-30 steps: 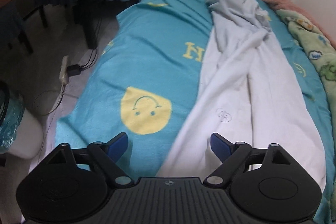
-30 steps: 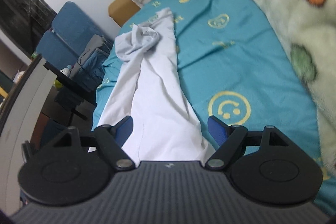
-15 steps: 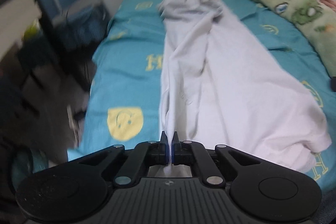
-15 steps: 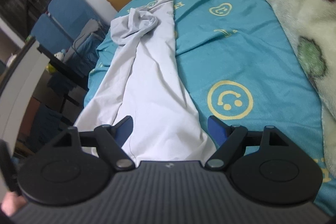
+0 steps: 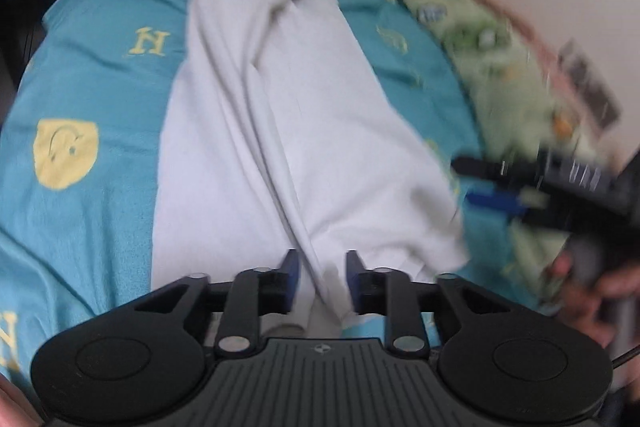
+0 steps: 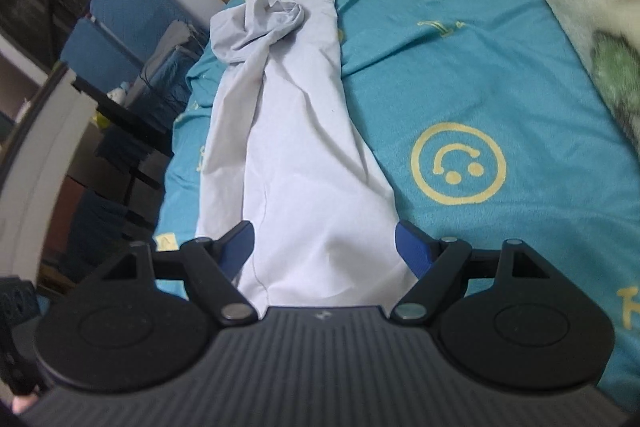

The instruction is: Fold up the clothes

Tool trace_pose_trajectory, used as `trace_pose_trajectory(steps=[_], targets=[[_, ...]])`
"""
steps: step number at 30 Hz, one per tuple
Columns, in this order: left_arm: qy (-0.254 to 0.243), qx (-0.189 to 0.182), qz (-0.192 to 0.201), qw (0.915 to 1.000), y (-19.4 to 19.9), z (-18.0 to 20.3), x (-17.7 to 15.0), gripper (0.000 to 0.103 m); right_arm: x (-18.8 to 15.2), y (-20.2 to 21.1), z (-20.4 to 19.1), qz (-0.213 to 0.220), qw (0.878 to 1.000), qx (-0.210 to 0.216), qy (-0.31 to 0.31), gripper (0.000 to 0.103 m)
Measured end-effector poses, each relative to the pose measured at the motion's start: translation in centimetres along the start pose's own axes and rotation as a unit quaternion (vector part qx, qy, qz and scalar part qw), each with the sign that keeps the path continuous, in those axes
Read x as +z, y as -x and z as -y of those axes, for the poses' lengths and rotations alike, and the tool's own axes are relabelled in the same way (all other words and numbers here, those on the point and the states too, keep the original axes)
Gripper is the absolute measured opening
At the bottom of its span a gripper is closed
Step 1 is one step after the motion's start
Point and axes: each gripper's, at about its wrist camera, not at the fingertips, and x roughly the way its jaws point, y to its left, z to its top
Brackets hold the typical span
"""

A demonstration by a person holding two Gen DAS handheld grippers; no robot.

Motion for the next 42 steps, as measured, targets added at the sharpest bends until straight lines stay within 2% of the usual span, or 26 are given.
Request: trace_pose_trajectory(steps=[2,3,4,5,7,10,14,18,20,21,23,25,28,29,30,32,33,34,35,36,38,42], targets=[[0.044,0.001,0.034,0.9985,1.2,-1.6,0.6,0.060,0.2,-0.4,0.7,-0.001,1.000,0.003,-0.020,0.079],[0.057,0.018,0.051,0.9969,1.5,-2.3,0.8,0.066,0.4,-0.8,0.9,-0.003,1.000,-0.004,-0.025,0.079],[0.068,0.044,0.061,0.9949,1.4,-3.0,1.0,0.078,0.7,-1.2,1.2,-0.005,1.000,-0.012,-0.029,0.079],[0.077,0.071,0.070,0.9920,1.3,-3.7,1.3,0.083,0.9,-1.7,1.4,-0.006,0.999,-0.021,-0.030,0.079],[0.095,0.109,0.057,0.9878,0.0,-4.8,1.8,0.082,1.2,-3.0,1.6,-0.007,0.999,-0.045,-0.024,0.079],[0.114,0.105,0.023,0.9876,-1.6,-6.2,1.8,0.081,1.3,-4.6,2.0,-0.022,0.998,-0.054,-0.020,0.076],[0.090,0.098,0.018,0.9910,-2.9,-5.5,1.2,0.081,1.0,-5.5,2.4,-0.053,0.998,-0.015,-0.031,0.075],[0.059,0.095,-0.002,0.9937,-3.2,-4.3,0.4,0.081,-0.3,-5.9,1.4,-0.111,0.992,0.048,-0.038,0.075],[0.074,0.079,-0.007,0.9941,-3.0,-4.3,-0.4,0.078,-0.9,-6.0,0.4,-0.134,0.990,0.043,-0.014,0.075],[0.086,0.073,-0.009,0.9936,-2.9,-4.6,-0.7,0.076,-1.1,-6.0,-0.2,-0.141,0.990,0.026,0.002,0.072],[0.093,0.069,-0.015,0.9932,-2.8,-4.6,-0.9,0.067,-1.5,-5.9,-1.1,-0.144,0.989,-0.001,0.027,0.064],[0.098,0.067,-0.022,0.9927,-2.7,-4.6,-1.1,0.066,-1.9,-5.8,-2.0,-0.145,0.988,-0.026,0.050,0.065],[0.105,0.063,-0.032,0.9919,-2.6,-4.6,-1.5,0.063,-2.9,-6.1,-3.7,-0.174,0.980,-0.028,0.091,0.065],[0.108,0.061,-0.035,0.9916,-2.6,-4.6,-1.6,0.056,-3.2,-6.1,-4.2,-0.182,0.978,-0.030,0.102,0.063],[0.110,0.060,-0.039,0.9913,-2.6,-4.6,-1.7,0.052,-3.5,-6.0,-4.7,-0.188,0.975,-0.034,0.110,0.055],[0.115,0.057,-0.045,0.9906,-2.5,-4.6,-1.9,0.037,-4.2,-6.1,-5.4,-0.197,0.970,-0.048,0.131,0.050],[0.120,0.058,-0.046,0.9900,-2.5,-4.7,-1.9,0.033,-4.5,-6.2,-5.8,-0.197,0.968,-0.057,0.143,0.045],[0.124,0.059,-0.047,0.9894,-2.5,-4.8,-1.9,0.019,-4.7,-6.2,-6.1,-0.195,0.966,-0.070,0.153,0.039],[0.128,0.060,-0.047,0.9888,-2.5,-4.9,-1.9,0.009,-4.7,-6.2,-6.3,-0.190,0.965,-0.085,0.159,0.023],[0.140,0.056,-0.041,0.9878,-2.2,-5.1,-1.8,0.007,-4.6,-6.0,-6.4,-0.183,0.966,-0.090,0.157,0.015],[0.165,0.038,-0.018,0.9855,-1.2,-5.5,-1.5,0.004,-4.1,-5.2,-6.5,-0.166,0.972,-0.086,0.141,0.011],[0.209,-0.036,0.058,0.9755,3.1,-5.0,-0.3,0.003,-1.4,-1.0,-6.7,-0.093,0.991,-0.043,0.089,0.009]])
